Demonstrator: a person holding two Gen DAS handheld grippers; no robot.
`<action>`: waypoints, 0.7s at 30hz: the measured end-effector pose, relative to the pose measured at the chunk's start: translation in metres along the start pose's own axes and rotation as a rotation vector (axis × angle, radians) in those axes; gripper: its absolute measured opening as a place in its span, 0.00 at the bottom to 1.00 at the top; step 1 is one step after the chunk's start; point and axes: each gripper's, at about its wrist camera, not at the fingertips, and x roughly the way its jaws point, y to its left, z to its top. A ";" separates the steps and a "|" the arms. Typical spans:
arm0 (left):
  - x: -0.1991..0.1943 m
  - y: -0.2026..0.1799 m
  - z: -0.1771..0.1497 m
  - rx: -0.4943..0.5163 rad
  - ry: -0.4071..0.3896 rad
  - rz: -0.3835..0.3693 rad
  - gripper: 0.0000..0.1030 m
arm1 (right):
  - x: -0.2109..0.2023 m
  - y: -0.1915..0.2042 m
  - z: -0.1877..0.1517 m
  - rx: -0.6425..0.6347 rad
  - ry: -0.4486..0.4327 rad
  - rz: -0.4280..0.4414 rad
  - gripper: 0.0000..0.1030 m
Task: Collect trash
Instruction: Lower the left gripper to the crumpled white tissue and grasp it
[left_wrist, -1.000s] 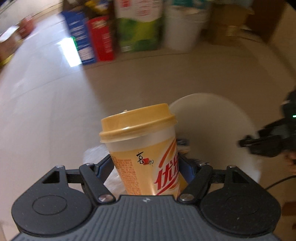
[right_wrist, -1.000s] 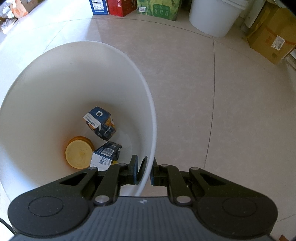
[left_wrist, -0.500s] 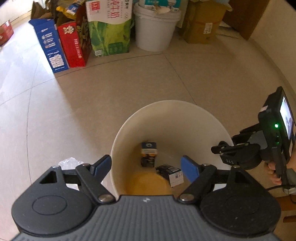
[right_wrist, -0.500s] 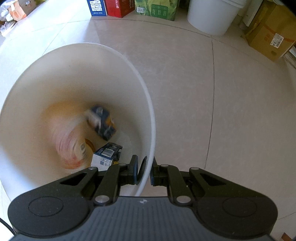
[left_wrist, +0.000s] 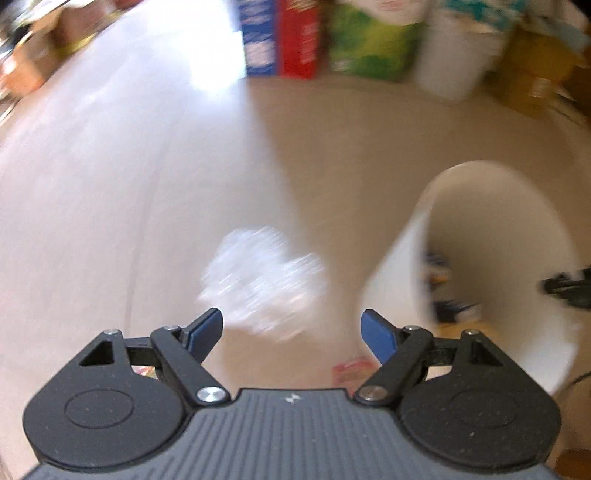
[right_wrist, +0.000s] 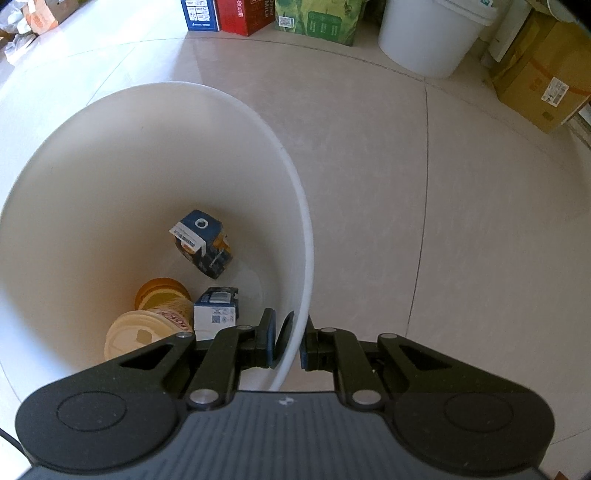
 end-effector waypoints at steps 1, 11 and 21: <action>0.006 0.011 -0.008 -0.026 0.011 0.022 0.79 | 0.000 0.001 0.000 0.001 -0.001 -0.002 0.15; 0.098 0.088 -0.108 -0.202 0.120 0.204 0.79 | -0.002 0.008 -0.005 -0.016 -0.023 -0.026 0.15; 0.180 0.116 -0.191 -0.415 0.172 0.222 0.61 | -0.008 0.015 -0.011 -0.062 -0.038 -0.036 0.15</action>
